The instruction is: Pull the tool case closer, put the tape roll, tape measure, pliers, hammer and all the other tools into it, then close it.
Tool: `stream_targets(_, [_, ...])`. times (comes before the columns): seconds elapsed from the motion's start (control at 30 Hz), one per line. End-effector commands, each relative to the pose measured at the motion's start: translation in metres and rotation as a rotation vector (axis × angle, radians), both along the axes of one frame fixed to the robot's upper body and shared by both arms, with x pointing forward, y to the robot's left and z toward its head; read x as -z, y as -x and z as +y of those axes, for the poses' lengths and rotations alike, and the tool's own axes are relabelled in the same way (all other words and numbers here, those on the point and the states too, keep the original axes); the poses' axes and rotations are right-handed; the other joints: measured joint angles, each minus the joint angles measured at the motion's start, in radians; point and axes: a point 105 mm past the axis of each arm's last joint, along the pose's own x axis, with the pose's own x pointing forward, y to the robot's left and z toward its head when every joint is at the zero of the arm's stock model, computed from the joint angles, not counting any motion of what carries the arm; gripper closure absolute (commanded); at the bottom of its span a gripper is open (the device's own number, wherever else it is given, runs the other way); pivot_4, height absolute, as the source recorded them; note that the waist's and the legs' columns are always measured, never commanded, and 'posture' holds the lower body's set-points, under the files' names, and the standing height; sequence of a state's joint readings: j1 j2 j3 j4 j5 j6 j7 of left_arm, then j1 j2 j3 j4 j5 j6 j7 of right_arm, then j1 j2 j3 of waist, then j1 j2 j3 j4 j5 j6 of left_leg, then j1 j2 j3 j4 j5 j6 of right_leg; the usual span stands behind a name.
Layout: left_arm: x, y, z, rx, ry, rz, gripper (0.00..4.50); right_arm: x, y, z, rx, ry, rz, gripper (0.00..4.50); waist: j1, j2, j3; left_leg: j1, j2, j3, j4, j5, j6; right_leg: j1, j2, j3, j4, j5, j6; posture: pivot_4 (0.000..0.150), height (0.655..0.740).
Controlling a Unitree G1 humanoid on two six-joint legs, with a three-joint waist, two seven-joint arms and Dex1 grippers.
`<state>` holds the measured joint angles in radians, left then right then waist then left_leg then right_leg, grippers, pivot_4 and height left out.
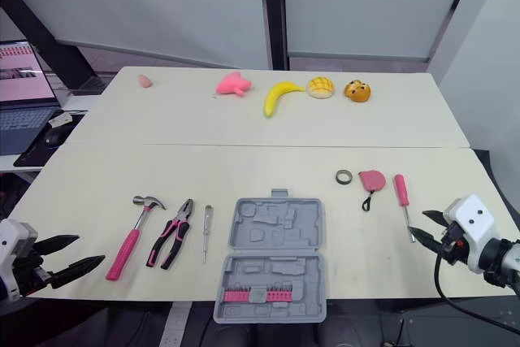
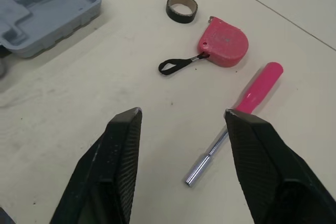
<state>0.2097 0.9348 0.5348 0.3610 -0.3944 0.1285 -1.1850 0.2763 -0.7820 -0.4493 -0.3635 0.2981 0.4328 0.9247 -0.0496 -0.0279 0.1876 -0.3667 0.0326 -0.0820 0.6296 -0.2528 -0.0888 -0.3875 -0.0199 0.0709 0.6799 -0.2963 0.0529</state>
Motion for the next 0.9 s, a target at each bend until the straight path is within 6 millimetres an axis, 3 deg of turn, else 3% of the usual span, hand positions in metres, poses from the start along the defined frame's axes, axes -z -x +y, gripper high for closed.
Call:
stream_targets(0.03, [-0.007,0.002,0.003,-0.025,0.001,-0.030,0.00,-0.003,0.005,-0.009,0.002,0.014,-0.016,0.56,-0.001,0.000,0.000,0.000,0.000,0.000,0.000,0.000,0.000,0.000,0.000,0.000,0.000,0.000,0.001,0.150,0.7255])
stream_targets(0.1, [-0.005,0.005,0.006,-0.046,0.002,-0.025,0.00,0.002,0.006,-0.015,0.013,0.019,-0.008,0.06,-0.001,0.000,0.000,0.000,0.000,0.001,-0.001,0.000,0.000,0.000,0.000,0.000,0.000,0.001,0.003,0.150,0.7255])
stream_targets(0.27, [-0.001,0.007,0.007,-0.066,0.002,-0.022,0.00,0.008,0.006,-0.020,0.018,0.033,-0.010,0.06,-0.005,0.000,0.000,0.000,0.000,0.001,-0.002,0.000,0.000,-0.001,0.000,0.000,0.000,0.001,0.003,0.150,0.7255])
stream_targets(0.9, [-0.011,0.007,-0.007,-0.022,-0.019,-0.068,0.00,0.000,-0.015,-0.020,-0.005,0.060,-0.084,0.06,-0.005,0.000,0.000,0.001,0.000,0.001,-0.001,0.000,0.000,0.000,0.000,0.000,0.000,0.001,0.003,0.150,0.7255])
